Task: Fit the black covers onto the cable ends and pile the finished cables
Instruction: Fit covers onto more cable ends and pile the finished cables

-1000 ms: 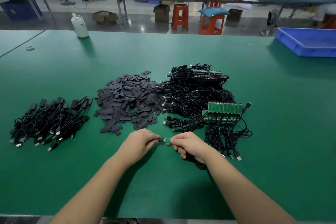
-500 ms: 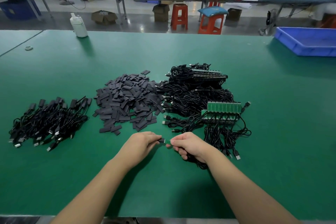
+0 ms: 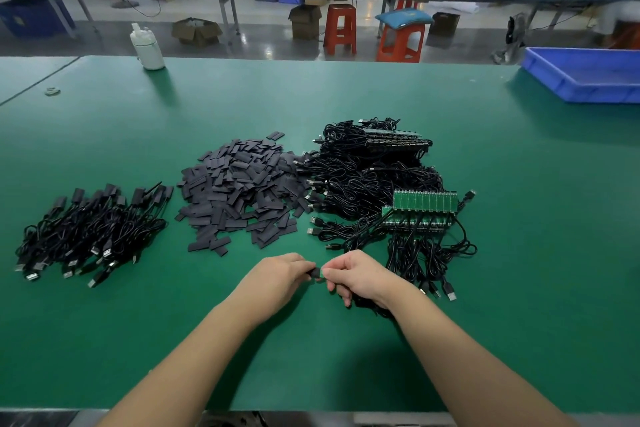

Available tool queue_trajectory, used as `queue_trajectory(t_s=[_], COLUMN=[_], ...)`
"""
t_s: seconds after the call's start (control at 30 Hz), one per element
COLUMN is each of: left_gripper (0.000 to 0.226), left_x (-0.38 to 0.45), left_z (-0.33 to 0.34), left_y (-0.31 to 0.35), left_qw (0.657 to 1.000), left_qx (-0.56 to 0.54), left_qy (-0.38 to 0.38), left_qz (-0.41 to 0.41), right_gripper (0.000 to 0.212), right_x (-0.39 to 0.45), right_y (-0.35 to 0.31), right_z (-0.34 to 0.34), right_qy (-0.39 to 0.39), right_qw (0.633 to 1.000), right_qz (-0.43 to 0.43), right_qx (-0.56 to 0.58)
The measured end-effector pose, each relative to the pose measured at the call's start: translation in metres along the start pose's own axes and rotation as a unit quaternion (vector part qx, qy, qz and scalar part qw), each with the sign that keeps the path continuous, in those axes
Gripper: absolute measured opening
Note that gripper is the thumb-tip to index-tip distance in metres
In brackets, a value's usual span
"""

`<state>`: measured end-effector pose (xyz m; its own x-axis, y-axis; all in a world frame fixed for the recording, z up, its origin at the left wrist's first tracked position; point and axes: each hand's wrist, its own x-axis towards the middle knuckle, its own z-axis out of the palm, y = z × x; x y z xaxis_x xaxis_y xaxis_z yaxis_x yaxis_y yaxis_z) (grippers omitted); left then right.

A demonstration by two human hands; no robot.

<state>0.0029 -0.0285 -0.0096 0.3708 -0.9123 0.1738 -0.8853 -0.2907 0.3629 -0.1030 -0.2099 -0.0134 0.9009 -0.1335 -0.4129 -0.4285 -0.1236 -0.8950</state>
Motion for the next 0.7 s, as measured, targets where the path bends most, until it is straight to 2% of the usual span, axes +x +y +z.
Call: queue_trajectory(t_s=[0.13,0.2,0.3,0.37,0.53,0.7], left_gripper=[0.018,0.018,0.018,0.013,0.033,0.027], left_x=[-0.003,-0.003,-0.003,-0.003,-0.004,-0.003], left_z=[-0.005,-0.006,-0.003,0.000,0.004,0.007], left_y=[0.006,0.007,0.005,0.003,0.002,0.004], left_qw=[0.997,0.991,0.983,0.982,0.991,0.996], left_qx=[0.035,0.055,0.069,0.070,0.070,-0.011], left_qy=[0.073,0.117,0.165,0.166,0.102,0.094], left_qz=[0.002,0.019,0.040,0.052,0.043,0.004], right_gripper=[0.016,0.026,0.026,0.020,0.018,0.017], right_x=[-0.002,-0.004,-0.008,-0.010,-0.013,-0.013], right_y=[-0.008,-0.016,-0.021,-0.022,-0.024,-0.022], right_z=[-0.001,-0.005,-0.015,-0.018,-0.019,-0.016], right_qy=[0.000,-0.018,-0.035,-0.027,-0.001,0.014], right_qw=[1.000,1.000,0.999,0.999,0.997,0.992], right_qz=[-0.011,-0.001,-0.002,-0.006,-0.002,-0.001], right_qx=[0.019,0.018,-0.026,-0.039,-0.073,-0.122])
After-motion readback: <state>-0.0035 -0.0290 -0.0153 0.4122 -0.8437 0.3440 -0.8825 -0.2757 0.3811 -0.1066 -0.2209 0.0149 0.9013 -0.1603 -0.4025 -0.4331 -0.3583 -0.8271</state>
